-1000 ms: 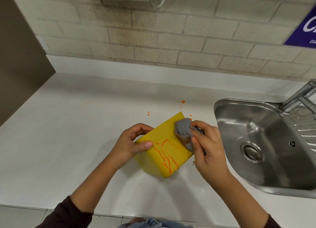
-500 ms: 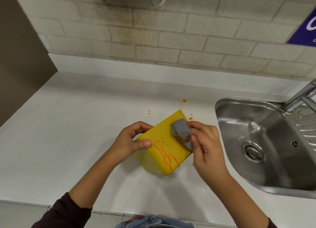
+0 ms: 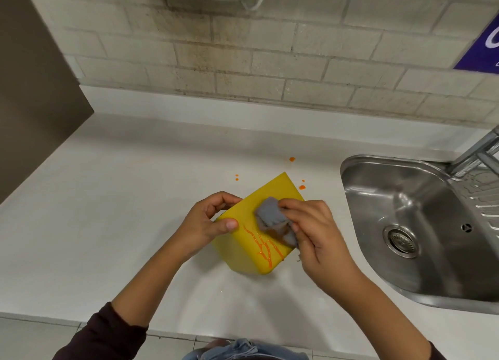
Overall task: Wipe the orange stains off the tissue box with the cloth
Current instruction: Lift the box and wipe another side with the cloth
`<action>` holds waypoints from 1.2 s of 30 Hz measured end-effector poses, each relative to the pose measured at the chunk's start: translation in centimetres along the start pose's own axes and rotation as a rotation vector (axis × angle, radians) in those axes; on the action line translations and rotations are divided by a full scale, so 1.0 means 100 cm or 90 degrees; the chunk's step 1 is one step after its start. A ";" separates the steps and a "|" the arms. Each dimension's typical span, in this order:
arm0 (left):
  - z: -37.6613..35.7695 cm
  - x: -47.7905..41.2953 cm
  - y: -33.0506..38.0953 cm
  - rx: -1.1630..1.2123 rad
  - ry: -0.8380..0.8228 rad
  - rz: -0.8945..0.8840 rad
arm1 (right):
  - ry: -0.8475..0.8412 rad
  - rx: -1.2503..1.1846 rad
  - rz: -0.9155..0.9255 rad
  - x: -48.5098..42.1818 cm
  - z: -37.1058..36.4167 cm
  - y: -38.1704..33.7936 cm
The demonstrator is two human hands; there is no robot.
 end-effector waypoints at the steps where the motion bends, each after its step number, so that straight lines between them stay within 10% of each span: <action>1: 0.000 0.000 0.000 -0.007 0.000 0.002 | 0.026 0.006 -0.031 -0.002 0.002 0.002; 36: 0.006 -0.003 0.009 -0.037 0.009 0.011 | -0.253 -0.185 0.046 0.018 0.023 -0.003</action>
Point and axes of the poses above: each hand's wrist, its own x-axis away from the middle knuckle, its own z-axis out of the back of the hand, y = z × x, the point moved 1 cm from there along -x, towards the middle knuckle, and after that the axes turned 3 degrees about y, right-handed, at the moved point
